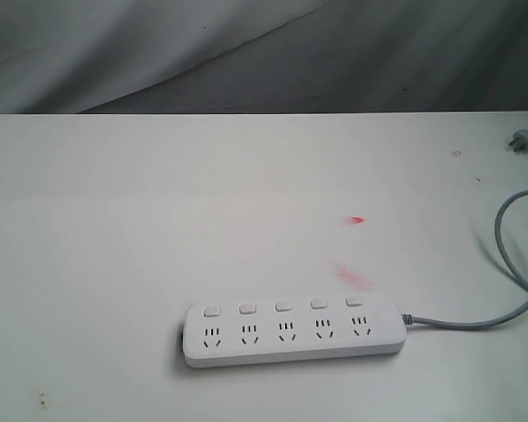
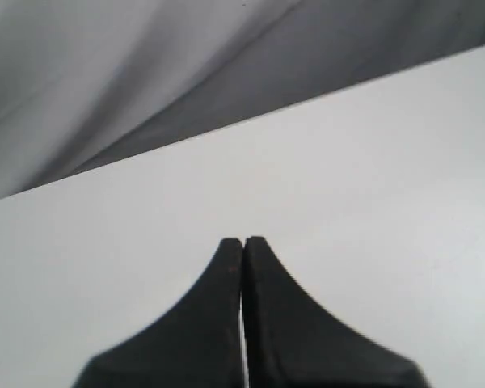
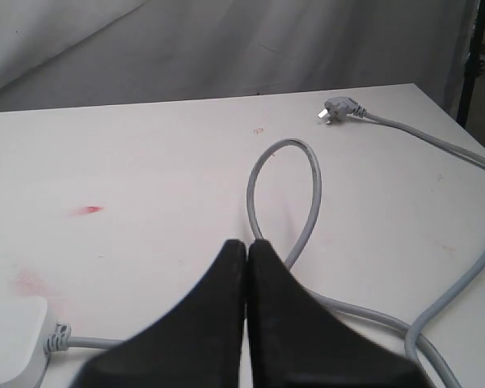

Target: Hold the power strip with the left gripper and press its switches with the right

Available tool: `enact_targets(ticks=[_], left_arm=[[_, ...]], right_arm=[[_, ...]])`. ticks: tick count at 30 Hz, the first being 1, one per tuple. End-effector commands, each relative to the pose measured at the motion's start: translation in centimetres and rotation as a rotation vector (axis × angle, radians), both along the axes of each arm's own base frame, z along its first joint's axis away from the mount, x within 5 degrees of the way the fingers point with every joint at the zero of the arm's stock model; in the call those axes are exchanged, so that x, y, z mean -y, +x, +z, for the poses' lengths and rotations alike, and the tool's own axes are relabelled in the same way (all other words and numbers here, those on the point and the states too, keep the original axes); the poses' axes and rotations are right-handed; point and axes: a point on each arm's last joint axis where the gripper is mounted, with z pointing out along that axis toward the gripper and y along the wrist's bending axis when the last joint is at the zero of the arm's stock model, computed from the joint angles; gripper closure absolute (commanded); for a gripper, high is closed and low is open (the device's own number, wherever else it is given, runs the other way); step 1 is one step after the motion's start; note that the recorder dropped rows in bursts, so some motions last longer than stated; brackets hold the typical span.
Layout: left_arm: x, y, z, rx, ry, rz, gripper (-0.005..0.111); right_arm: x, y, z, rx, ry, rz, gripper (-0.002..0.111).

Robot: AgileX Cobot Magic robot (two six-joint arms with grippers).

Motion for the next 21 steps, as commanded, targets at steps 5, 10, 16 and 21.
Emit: enact_targets(ticks=[5, 10, 16, 21], left_arm=[[-2.0, 2.8, -3.4, -0.011, 0.189, -0.444, 0.106], [-1.3, 3.0, -5.9, -0.09, 0.05, -0.707, 0.106], [-0.5, 2.6, -6.1, -0.123, -0.107, -0.757, 0.106], [-0.5, 2.1, -6.5, -0.189, -0.122, -0.74, 0.106]], right_arm=[[0.0, 0.0, -0.1, 0.006, -0.003, -0.008, 0.108], [0.0, 0.0, -0.1, 0.006, -0.003, -0.008, 0.108], [0.0, 0.0, -0.1, 0.006, -0.003, -0.008, 0.108], [0.0, 0.0, -0.1, 0.006, -0.003, -0.008, 0.108]])
